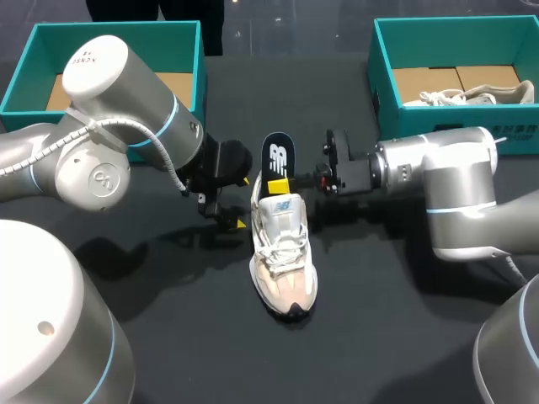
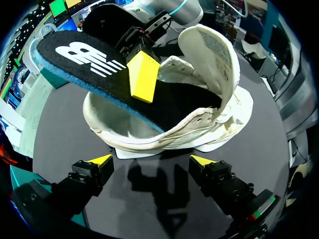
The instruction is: Take the shoe out of the shoebox, open the shoe tongue, remove and reinsert the insole, then place the shoe into the shoebox
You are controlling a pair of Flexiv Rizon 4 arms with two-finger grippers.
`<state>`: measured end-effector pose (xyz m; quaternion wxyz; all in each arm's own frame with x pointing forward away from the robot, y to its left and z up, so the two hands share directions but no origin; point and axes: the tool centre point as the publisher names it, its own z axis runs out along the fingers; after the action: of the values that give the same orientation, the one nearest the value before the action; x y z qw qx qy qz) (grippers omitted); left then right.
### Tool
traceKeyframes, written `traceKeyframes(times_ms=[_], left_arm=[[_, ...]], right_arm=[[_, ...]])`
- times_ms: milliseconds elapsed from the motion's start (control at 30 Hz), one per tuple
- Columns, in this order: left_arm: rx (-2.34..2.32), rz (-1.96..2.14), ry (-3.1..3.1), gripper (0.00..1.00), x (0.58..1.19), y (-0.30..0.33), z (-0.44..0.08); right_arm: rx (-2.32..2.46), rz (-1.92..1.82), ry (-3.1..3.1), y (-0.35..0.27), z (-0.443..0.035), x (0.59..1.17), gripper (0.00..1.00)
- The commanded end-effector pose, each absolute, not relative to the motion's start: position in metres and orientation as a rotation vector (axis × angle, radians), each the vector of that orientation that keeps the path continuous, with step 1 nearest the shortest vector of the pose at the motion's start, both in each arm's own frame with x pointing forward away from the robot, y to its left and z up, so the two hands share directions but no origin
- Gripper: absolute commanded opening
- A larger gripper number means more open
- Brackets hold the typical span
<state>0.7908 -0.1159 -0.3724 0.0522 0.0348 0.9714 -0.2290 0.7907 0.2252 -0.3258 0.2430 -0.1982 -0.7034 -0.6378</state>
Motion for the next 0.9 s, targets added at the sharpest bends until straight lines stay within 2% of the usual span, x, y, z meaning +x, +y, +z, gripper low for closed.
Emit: traceKeyframes(times_ms=[33, 200, 267, 500, 667, 800, 900], left_arm=[[0.106, -0.694, 2.955, 1.0, 0.791, -0.117, -0.373], [0.106, -0.694, 2.955, 1.0, 0.791, -0.117, -0.373], [0.106, -0.694, 2.955, 1.0, 0.791, -0.117, -0.373], [0.106, -0.694, 2.955, 1.0, 0.791, -0.117, -0.373], [0.106, -0.694, 2.955, 1.0, 0.791, -0.117, -0.373], [0.106, -0.694, 2.955, 1.0, 0.791, -0.117, -0.373], [0.106, -0.694, 2.955, 1.0, 0.791, -0.117, -0.373]], right_arm=[[-0.557, -1.767, -1.894, 0.228, -0.335, 0.78, 0.0], [-0.564, -1.772, -1.874, 0.229, -0.338, 0.774, 0.02], [-0.564, -1.773, -1.878, 0.229, -0.336, 0.774, 0.21], [-0.53, -1.768, -1.951, 0.23, -0.321, 0.783, 0.42], [-0.519, -1.77, -1.986, 0.23, -0.313, 0.791, 0.41], [-0.505, -1.774, -2.007, 0.229, -0.307, 0.795, 0.35], [-0.501, -1.773, -2.018, 0.23, -0.304, 0.799, 0.22]])
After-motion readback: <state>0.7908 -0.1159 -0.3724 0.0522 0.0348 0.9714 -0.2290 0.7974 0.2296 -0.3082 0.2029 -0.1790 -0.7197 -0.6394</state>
